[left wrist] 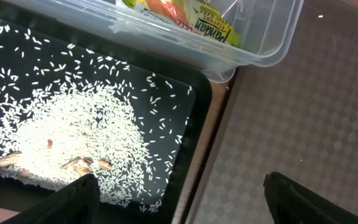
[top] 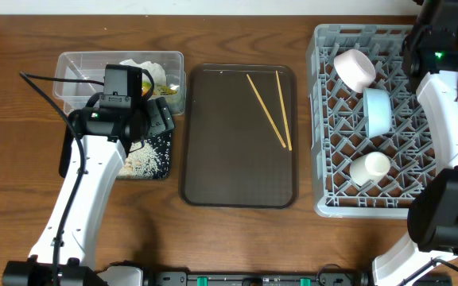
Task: Sort waste into correct bins and load items into the dishwasher rack
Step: 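Lift blue plate with right gripper and stand it in rack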
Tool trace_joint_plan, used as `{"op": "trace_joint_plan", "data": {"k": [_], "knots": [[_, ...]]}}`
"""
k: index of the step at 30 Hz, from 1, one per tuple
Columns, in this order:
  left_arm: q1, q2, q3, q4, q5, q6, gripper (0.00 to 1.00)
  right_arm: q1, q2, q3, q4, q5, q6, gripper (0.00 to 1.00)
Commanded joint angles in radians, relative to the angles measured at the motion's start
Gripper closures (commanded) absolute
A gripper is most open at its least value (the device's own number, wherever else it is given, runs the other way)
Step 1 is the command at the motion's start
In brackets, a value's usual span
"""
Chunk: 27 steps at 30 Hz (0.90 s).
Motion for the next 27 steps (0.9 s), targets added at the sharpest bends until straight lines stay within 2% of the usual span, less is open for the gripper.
{"op": "trace_joint_plan", "data": {"k": [1,21,27], "knots": [[0.003,-0.011,0.010,-0.003,-0.012,0.010,0.13,-0.007,0.011,0.009,0.014,0.007,-0.025,0.99],[0.003,-0.011,0.010,-0.003,-0.012,0.010,0.13,0.049,0.111,0.008,-0.003,-0.008,-0.023,0.99],[0.003,-0.011,0.010,-0.003,-0.012,0.010,0.13,0.079,0.113,0.008,-0.029,-0.010,-0.008,0.93]]}}
